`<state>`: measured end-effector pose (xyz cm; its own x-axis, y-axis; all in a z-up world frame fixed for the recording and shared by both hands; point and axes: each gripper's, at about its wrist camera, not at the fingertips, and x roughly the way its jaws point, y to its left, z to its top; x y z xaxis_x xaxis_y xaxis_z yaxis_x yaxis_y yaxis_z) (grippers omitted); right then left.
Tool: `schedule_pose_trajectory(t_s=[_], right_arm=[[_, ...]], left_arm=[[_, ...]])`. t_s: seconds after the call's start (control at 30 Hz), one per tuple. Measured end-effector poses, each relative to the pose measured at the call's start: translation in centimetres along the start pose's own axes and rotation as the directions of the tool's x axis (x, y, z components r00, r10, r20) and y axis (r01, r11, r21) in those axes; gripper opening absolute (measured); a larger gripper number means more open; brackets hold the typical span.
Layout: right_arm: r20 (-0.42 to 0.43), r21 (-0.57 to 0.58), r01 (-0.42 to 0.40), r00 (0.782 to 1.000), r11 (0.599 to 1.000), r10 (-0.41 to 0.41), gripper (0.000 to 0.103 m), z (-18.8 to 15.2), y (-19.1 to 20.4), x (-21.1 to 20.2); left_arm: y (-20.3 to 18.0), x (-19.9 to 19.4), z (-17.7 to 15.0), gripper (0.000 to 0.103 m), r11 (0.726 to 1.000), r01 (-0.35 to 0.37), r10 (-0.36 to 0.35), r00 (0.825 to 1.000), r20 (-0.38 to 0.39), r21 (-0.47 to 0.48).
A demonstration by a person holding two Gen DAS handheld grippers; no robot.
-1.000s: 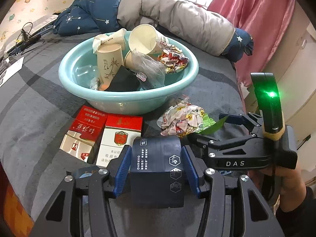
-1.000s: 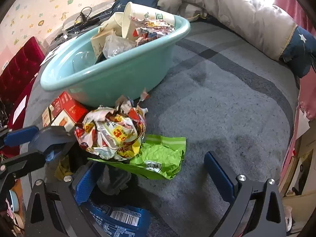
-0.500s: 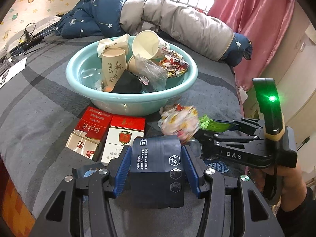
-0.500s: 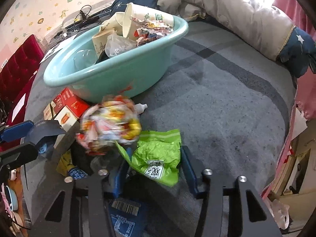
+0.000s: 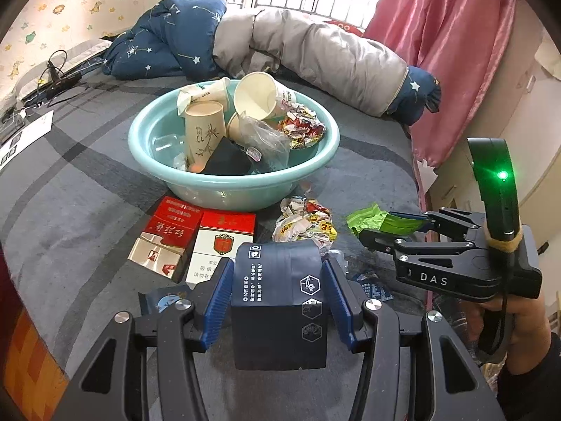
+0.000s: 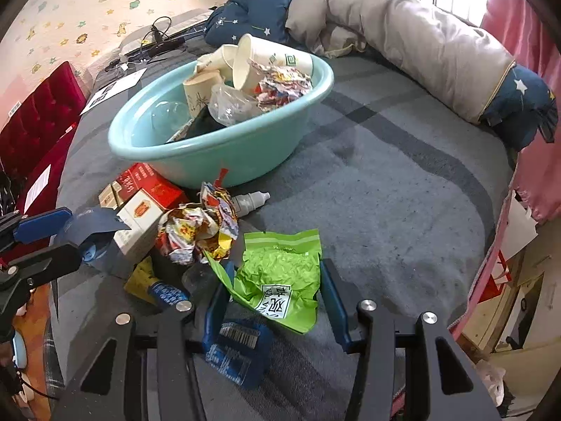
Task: Collect trash
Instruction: 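Close right tool on the green plastic bag while left tool lifts the box, then carry the dark blue box in left tool and green bag in right tool over the teal basin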
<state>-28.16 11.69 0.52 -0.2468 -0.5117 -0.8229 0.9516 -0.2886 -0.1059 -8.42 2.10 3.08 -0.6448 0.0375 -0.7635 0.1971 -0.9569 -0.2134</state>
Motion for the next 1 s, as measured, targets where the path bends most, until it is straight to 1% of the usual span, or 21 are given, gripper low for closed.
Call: schedule_pose_trajectory(t_s=[0.47, 0.67, 1.0], right_arm=[[0.049, -0.037, 0.014, 0.999, 0.999, -0.013, 0.053, -0.5, 1.3, -4.1], [0.084, -0.048, 0.013, 0.996, 0.999, -0.009, 0.053, -0.2, 1.7, -6.0], [0.117, -0.081, 0.01, 0.993, 0.997, -0.001, 0.054, 0.4, 2.6, -8.5]], left_arm=[[-0.5, -2.6, -0.8, 0.057, 1.0, -0.029, 0.029, 0.999, 0.038, -0.005], [-0.5, -3.8, -0.8, 0.057, 0.999, -0.04, 0.041, 0.998, 0.056, -0.008], [-0.5, -5.4, -0.4, 0.057, 0.998, -0.061, 0.062, 0.995, 0.076, -0.014]])
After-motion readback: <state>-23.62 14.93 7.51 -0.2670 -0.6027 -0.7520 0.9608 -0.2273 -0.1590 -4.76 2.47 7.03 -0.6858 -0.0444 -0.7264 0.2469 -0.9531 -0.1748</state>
